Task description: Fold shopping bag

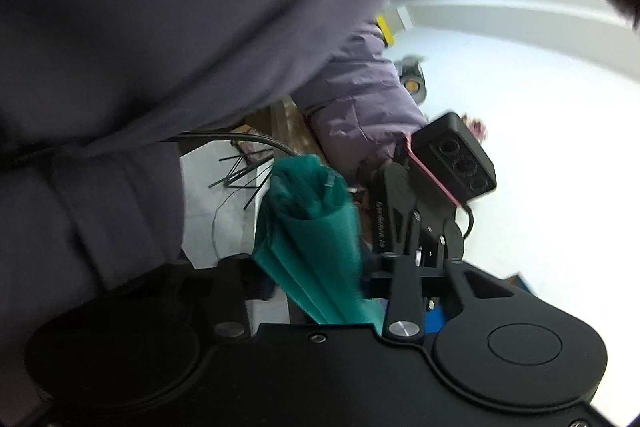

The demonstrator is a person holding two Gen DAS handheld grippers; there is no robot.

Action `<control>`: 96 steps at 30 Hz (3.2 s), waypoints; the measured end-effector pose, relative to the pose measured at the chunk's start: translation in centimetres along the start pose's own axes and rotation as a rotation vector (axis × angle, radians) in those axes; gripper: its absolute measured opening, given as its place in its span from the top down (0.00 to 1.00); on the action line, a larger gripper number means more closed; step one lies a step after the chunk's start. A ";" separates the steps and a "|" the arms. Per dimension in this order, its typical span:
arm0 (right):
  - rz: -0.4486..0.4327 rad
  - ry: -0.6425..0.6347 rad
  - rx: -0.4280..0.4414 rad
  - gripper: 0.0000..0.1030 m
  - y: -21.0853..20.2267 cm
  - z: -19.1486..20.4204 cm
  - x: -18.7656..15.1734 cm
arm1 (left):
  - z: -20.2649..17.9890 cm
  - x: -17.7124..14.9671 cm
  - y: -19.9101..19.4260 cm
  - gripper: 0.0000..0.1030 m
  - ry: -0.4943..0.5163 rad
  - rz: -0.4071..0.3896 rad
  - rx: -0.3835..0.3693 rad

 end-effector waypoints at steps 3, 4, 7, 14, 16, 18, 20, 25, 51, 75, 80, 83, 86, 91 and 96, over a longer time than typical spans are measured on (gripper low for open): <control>0.123 0.229 0.085 0.72 1.8 -3.2 1.1 | -0.2 -0.1 0.0 1.00 0.011 0.005 0.007; 0.176 0.363 0.133 0.73 2.8 -4.8 1.0 | -0.3 -0.1 0.1 1.00 0.017 0.007 0.011; 0.265 0.645 0.248 0.75 4.6 -8.0 -0.1 | -0.3 -0.1 0.1 1.00 0.025 0.010 0.019; 0.380 1.255 0.452 0.78 6.7 -12.8 -7.0 | 0.6 -0.3 0.0 1.00 0.024 0.017 0.044; 0.396 1.432 0.472 0.78 7.3 -13.4 -8.7 | 0.7 -0.3 -0.1 1.00 0.023 0.016 0.041; 0.406 1.534 0.464 0.77 7.4 -13.3 -9.6 | 0.8 -0.3 -0.1 1.00 0.019 0.015 0.036; 0.425 1.618 0.443 0.77 7.6 -13.1 -9.9 | 0.8 -0.3 -0.1 1.00 0.023 0.016 0.038; 0.475 1.572 0.371 0.73 5.7 -12.9 -8.5 | 0.5 -0.3 0.1 1.00 0.049 0.021 0.047; 0.330 1.625 0.291 0.69 -1.9 -11.3 -7.8 | 2.7 -0.7 -0.4 1.00 -0.047 -0.014 -0.047; 0.374 1.603 0.264 0.67 -3.5 -12.4 -6.8 | 1.8 -0.5 -0.3 1.00 0.021 0.001 -0.007; 0.493 1.899 0.277 0.68 -3.2 -11.4 -9.1 | 0.4 -0.5 0.1 1.00 0.117 0.028 0.067; 0.615 2.007 0.273 0.68 -2.8 -10.8 -9.7 | -0.9 -0.6 0.6 1.00 0.211 0.051 0.133; 0.688 2.064 0.277 0.71 -2.4 -10.4 -10.4 | -2.3 -1.0 1.2 1.00 0.323 0.080 0.212; 0.769 2.132 0.281 0.72 -1.6 -9.8 -11.3 | -3.5 -1.8 1.6 1.00 0.432 0.104 0.287; 0.827 2.171 0.290 0.72 -0.9 -9.5 -11.6 | -3.7 -2.4 0.4 0.94 0.461 0.100 0.305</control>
Point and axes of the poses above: each gripper's, at about its wrist camera, not at the fingertips, and y roughly the way its jaws point, z to its left, x to its top, the point moved 3 cm from there along y, roughly the way its jaws point, and after that the axes turned 15 degrees about -x, right-handed, at the moved point
